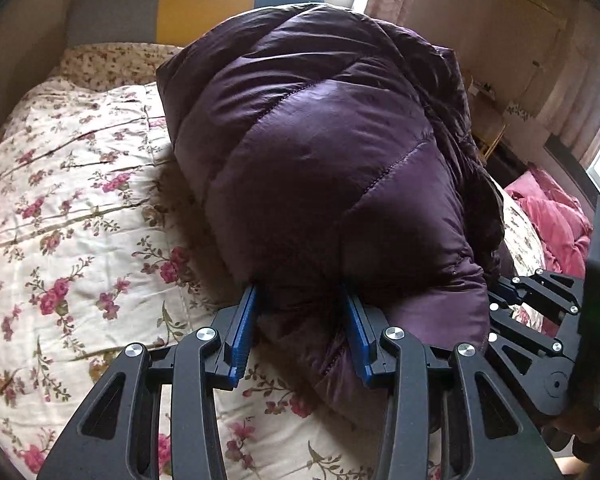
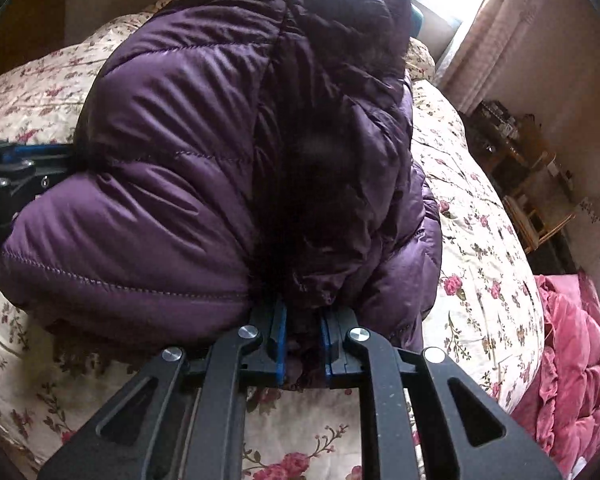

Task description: Fold large clothes

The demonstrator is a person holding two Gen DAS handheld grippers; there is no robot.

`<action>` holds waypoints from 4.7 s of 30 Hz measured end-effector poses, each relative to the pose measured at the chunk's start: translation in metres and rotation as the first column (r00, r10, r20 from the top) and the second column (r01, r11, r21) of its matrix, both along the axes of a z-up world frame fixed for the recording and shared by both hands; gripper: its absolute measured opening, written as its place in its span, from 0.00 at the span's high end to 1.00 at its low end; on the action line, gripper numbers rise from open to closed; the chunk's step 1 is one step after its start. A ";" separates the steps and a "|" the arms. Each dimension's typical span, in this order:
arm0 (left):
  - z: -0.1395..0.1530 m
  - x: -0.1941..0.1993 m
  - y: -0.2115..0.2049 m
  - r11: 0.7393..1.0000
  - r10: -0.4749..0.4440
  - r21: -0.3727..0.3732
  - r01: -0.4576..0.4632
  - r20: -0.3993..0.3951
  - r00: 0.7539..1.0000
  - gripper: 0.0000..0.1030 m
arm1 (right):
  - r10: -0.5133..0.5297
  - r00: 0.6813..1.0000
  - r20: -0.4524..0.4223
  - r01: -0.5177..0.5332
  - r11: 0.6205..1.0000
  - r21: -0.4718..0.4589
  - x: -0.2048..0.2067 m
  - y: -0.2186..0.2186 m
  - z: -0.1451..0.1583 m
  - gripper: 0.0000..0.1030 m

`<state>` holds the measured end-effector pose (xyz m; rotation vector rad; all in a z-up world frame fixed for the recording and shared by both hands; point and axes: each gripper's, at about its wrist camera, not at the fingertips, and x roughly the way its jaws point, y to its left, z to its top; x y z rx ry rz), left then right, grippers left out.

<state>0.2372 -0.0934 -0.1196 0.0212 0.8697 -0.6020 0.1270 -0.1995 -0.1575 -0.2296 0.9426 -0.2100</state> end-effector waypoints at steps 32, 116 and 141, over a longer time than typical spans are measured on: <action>0.057 0.008 0.059 0.980 0.185 -0.092 -0.179 0.069 0.980 0.60 | 0.016 0.980 0.197 -0.008 0.999 -0.041 -0.027 0.022 0.127 0.46; 0.053 0.126 -0.043 0.987 0.163 -0.018 -0.162 0.067 0.984 0.39 | -0.264 0.954 0.141 0.248 0.961 0.119 0.109 -0.084 0.066 0.47; 0.020 0.099 0.030 0.956 0.189 -0.204 -0.212 -0.130 0.973 0.23 | -0.226 0.973 0.045 0.201 0.927 0.318 0.085 -0.122 0.047 0.14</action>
